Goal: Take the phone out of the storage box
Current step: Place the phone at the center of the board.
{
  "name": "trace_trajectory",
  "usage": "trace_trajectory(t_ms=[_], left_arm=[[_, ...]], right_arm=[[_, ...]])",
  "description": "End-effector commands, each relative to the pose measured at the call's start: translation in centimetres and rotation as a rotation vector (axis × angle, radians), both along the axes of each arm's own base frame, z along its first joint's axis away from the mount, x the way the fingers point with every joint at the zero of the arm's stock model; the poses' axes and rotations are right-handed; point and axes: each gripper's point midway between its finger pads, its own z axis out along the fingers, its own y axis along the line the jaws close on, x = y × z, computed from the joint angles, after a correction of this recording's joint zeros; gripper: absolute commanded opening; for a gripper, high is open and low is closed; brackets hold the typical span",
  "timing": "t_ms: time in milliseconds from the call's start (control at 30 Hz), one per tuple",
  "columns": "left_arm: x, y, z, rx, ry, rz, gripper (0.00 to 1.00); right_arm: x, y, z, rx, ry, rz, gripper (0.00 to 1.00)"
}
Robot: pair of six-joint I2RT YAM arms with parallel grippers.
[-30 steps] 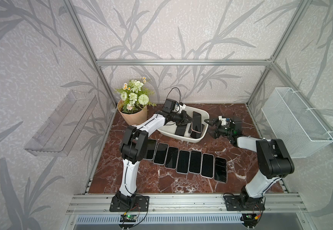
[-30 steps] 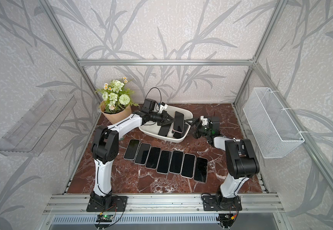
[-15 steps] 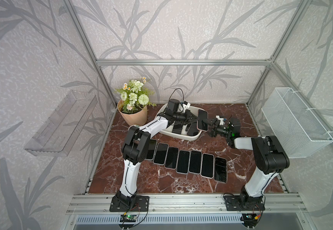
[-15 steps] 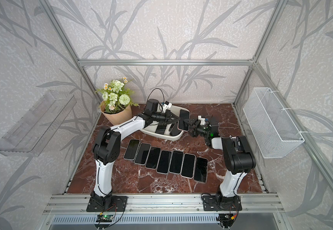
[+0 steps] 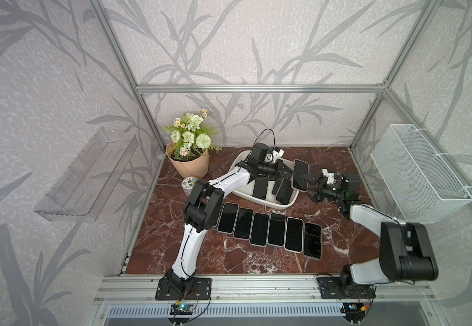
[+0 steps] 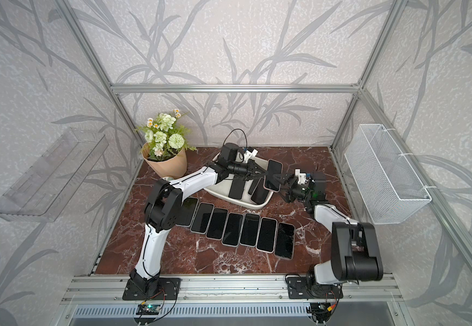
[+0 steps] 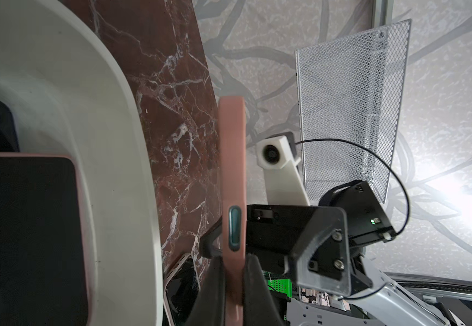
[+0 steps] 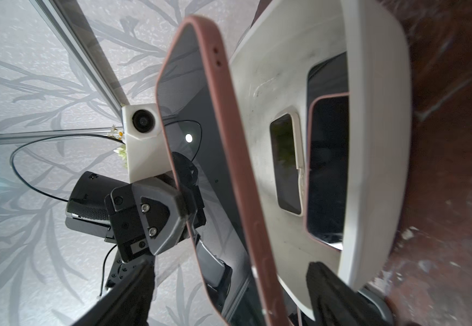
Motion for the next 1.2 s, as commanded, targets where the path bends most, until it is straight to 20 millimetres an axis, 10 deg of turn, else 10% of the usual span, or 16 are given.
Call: trace_trajectory(t_ms=[0,433,1167], left_arm=[[-0.1,-1.6,1.9,-0.058,-0.054,-0.048,0.0],[-1.1,-7.0,-3.4,0.027,0.004,-0.108,0.0],[-4.5,-10.5,-12.8,0.299,0.03,-0.119,0.07]], right_arm=[[-2.4,-1.9,-2.7,-0.203,0.064,-0.003,0.9],[-5.3,-10.6,-0.3,-0.591,0.101,-0.316,0.92],[-3.9,-9.8,1.9,-0.536,0.045,-0.293,0.92]])
